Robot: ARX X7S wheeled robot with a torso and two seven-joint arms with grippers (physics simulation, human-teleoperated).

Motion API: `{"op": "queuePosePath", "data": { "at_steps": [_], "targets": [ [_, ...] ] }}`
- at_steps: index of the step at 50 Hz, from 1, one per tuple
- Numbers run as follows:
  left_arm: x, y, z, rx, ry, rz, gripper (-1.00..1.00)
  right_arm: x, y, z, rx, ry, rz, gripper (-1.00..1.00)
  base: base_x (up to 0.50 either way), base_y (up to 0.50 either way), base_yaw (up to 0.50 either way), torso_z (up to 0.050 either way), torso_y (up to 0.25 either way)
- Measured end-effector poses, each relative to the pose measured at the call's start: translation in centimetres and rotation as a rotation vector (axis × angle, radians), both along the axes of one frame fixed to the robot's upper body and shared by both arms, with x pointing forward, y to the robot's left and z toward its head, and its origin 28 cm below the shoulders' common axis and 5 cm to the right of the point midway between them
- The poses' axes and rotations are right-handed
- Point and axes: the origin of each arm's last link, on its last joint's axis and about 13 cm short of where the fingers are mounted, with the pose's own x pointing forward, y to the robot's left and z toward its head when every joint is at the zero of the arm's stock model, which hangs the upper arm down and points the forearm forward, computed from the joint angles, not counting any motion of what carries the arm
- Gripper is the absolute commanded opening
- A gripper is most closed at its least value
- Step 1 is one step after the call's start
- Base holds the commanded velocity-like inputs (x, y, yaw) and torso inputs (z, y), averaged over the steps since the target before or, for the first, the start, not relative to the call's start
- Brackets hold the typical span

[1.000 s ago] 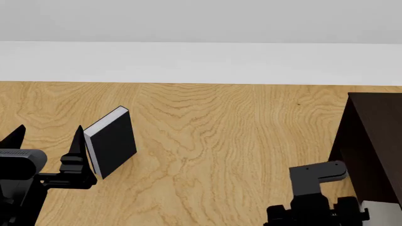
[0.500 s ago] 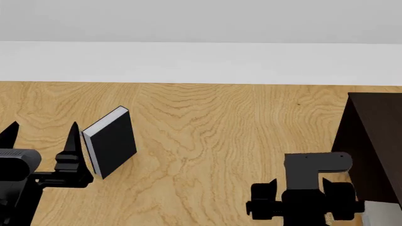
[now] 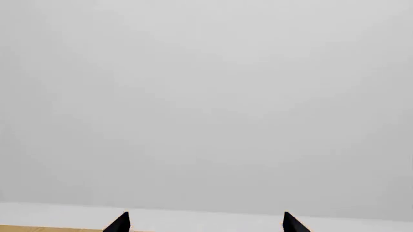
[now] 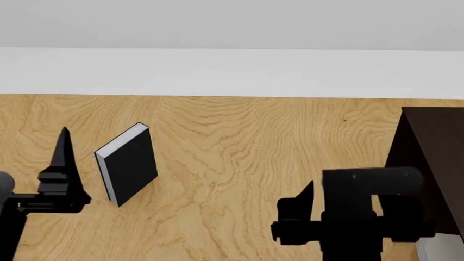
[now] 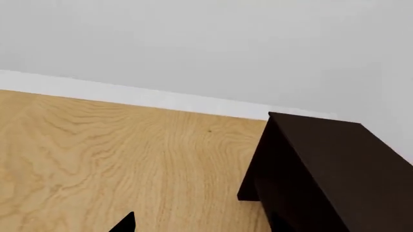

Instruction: Pick up the book on the right and place it on the cabinet shelf.

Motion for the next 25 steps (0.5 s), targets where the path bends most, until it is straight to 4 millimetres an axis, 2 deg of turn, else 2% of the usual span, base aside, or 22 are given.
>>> {"op": "queuePosePath", "data": {
  "at_steps": [12,25],
  "targets": [
    [-0.4,0.0,0.5,-0.008,-0.023,-0.016,1.00,-1.8,0.8,2.2,-0.023,-0.079,0.027,1.00,0.00,0.00,0.00,0.000,0.000],
    [-0.9,0.2,1.2,-0.056,-0.067,-0.027,1.00,-3.1,1.3,3.6,-0.028,-0.140,0.055,1.00,0.00,0.00,0.00,0.000,0.000]
  ]
}}
